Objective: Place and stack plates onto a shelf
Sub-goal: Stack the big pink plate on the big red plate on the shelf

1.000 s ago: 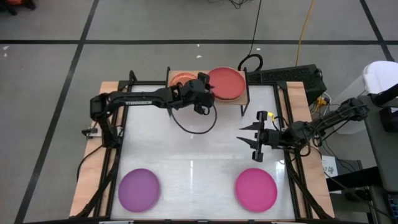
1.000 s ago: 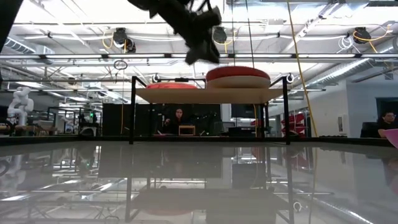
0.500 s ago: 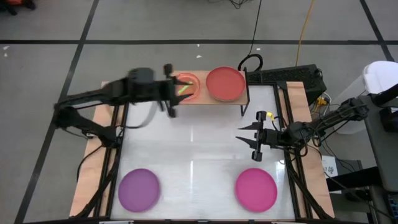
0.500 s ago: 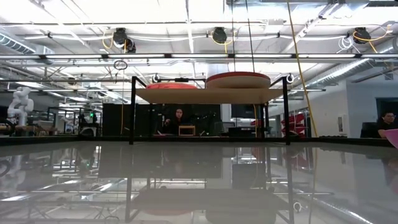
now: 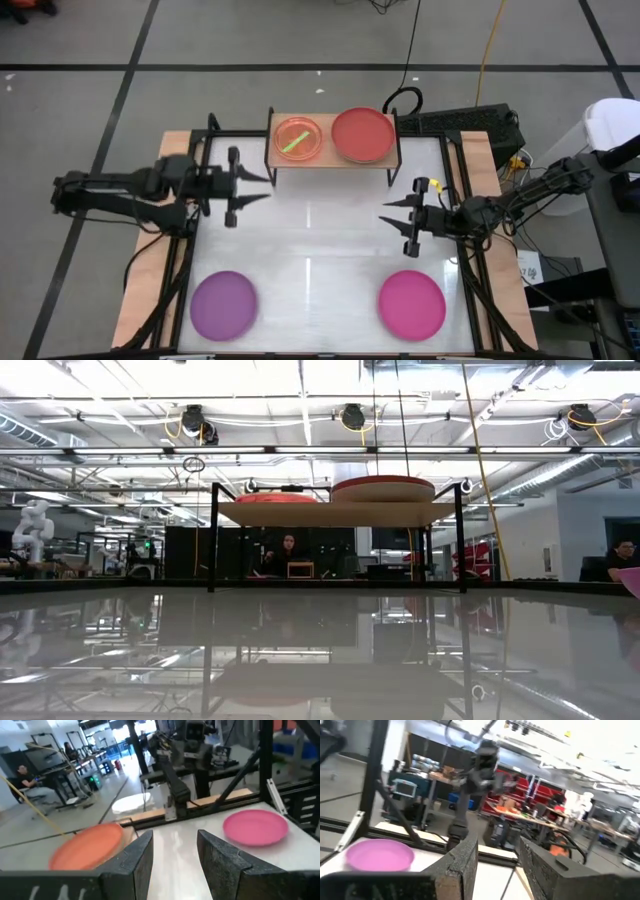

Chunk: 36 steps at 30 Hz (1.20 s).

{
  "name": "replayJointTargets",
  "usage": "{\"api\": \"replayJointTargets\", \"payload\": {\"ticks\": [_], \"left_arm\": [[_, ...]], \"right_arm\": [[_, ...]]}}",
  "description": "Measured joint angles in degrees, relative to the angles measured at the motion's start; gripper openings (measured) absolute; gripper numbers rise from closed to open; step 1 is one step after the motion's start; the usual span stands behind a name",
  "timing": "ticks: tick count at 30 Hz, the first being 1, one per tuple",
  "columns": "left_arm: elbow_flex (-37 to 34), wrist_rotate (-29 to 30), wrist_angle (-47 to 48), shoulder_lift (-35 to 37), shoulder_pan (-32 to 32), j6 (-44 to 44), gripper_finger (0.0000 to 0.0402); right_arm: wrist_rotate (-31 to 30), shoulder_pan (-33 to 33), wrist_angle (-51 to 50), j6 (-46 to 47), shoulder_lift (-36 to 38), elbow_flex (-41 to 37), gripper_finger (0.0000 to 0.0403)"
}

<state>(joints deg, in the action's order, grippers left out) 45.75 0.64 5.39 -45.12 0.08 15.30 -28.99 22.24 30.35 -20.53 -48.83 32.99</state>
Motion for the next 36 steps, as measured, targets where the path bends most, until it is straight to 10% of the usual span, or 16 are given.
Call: {"api": "replayJointTargets", "payload": {"ticks": [9, 27, 36], "left_arm": [[-19.0, 0.6, -21.1, 5.2, -1.1, -3.9, 0.0159], [-19.8, 1.4, -23.2, 5.0, -1.2, -6.5, 0.0159], [-19.8, 1.4, -23.2, 5.0, -1.1, -6.4, 0.0159]], "right_arm": [[-2.8, 0.0, -4.0, 6.3, -0.5, 0.0, 0.0128], [-2.2, 0.0, -14.5, 25.6, -9.4, 0.0, 0.0128], [15.7, -4.8, -26.8, 35.3, -8.8, 2.7, 0.0128]]}}
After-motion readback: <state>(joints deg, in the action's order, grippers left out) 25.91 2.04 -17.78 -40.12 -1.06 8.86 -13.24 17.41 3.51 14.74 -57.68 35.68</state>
